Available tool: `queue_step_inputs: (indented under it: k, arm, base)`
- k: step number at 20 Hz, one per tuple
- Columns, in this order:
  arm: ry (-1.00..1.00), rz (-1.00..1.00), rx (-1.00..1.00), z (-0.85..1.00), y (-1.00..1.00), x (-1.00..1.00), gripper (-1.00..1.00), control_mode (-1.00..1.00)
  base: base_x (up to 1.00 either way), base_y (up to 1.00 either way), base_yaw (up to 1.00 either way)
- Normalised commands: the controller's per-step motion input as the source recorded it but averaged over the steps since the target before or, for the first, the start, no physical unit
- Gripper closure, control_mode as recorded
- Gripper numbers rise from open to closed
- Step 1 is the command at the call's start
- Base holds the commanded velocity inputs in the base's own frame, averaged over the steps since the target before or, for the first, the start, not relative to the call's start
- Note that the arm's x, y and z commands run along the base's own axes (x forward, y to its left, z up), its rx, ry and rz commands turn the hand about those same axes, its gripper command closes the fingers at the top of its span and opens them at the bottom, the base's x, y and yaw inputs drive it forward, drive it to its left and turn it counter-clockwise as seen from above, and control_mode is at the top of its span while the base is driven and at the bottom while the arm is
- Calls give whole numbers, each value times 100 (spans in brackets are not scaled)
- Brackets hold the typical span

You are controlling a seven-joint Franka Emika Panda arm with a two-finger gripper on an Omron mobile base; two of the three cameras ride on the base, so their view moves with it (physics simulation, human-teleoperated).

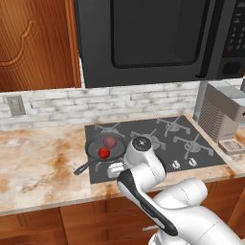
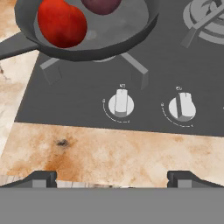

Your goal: Place the pan on the front left burner on the stove. Then place the tomato and the onion in the pan and turn on the front left burner.

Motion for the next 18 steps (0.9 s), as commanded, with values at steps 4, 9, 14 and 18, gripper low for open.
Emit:
queue_step_inputs:
  k: [4,9,14,18]
  arm:
    - [-5,0,0,-10,-6,8,-100,-100]
    - [-3,0,0,-20,-19,1,-100,-100]
    - [0,0,0,-25,-18,1,-100,-100]
    - [0,0,5,-35,-18,5,-100,-100]
  base:
    - [0,0,0]
    - [0,0,0]
    - [0,0,0]
    - [0,0,0]
